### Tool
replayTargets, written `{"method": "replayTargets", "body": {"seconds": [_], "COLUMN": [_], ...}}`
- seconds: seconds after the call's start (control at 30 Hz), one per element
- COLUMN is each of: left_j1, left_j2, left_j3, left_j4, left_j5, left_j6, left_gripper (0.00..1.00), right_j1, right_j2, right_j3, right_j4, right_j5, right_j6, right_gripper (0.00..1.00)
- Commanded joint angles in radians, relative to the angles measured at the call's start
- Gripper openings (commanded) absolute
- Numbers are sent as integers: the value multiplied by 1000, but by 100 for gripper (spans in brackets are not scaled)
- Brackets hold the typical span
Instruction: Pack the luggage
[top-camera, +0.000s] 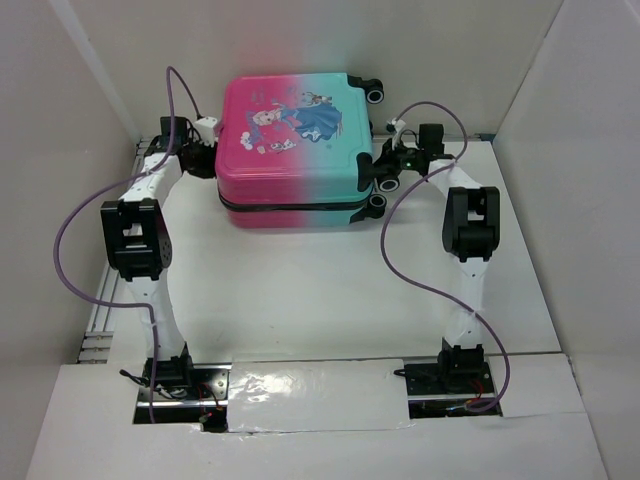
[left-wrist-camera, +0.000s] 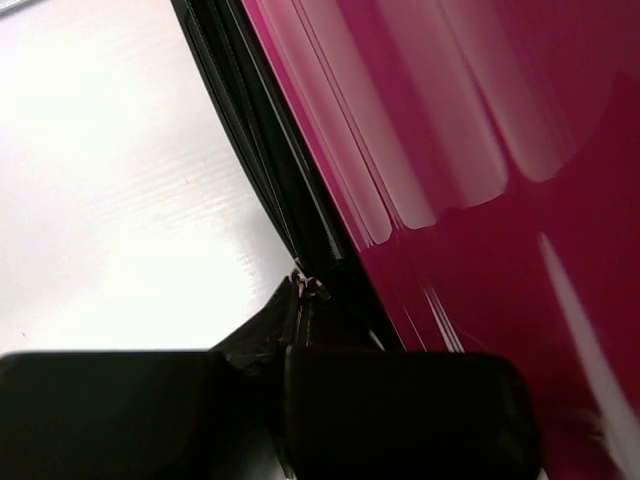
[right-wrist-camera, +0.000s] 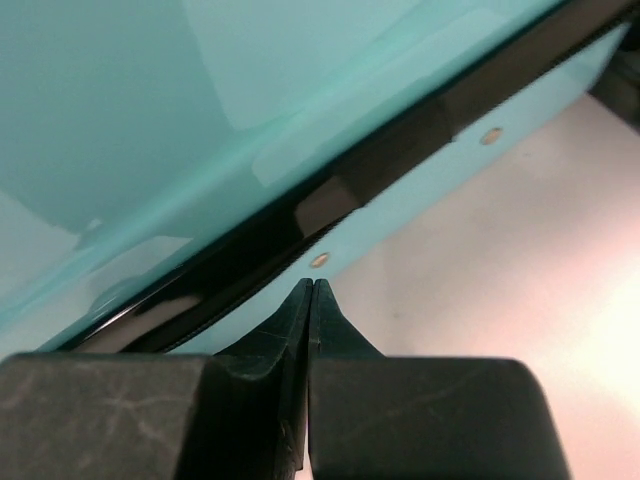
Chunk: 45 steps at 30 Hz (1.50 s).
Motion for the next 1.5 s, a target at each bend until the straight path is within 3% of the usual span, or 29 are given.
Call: {"method": "replayTargets", "body": {"seconds": [0.0, 0.13, 0.17, 0.2, 0.3, 0.4, 0.5, 0.7, 1.0, 1.17, 1.47], "left_j1": [-14, -14, -14, -14, -14, -14, -14, -14, -14, -23, -23], "left_j2": [40, 40, 40, 31, 10, 0, -9, -9, 0, 0, 20], "left_j3": [69, 70, 70, 59, 36, 27, 27, 39, 57, 57, 76], "left_j4": [41, 41, 41, 41, 41, 32, 23, 3, -17, -17, -37], "left_j5": [-24, 1, 1, 1, 1, 10, 28, 41, 41, 41, 41], "left_j6": [22, 32, 32, 41, 50, 50, 50, 50, 68, 78, 87], "left_gripper": [0, 0, 0, 0, 0, 0, 0, 0, 0, 0, 0], "right_j1": [6, -20, -29, -38, -104, -150, -185, -162, -101, -83, -64], "right_j2": [-36, -47, -59, -59, -82, -96, -108, -88, -22, -4, 41], "right_j3": [5, 15, -8, -17, -54, -79, -79, -39, 56, 84, 136], "right_j4": [79, 32, 32, 15, -28, -37, -141, -338, -327, -254, -289], "right_j5": [79, 47, 38, 21, -20, -116, -283, -377, -375, -365, -370], "right_j6": [41, -7, -18, -43, -69, -92, -223, -425, -416, -331, -331], "right_gripper": [0, 2, 25, 39, 48, 49, 51, 51, 52, 53, 54]}}
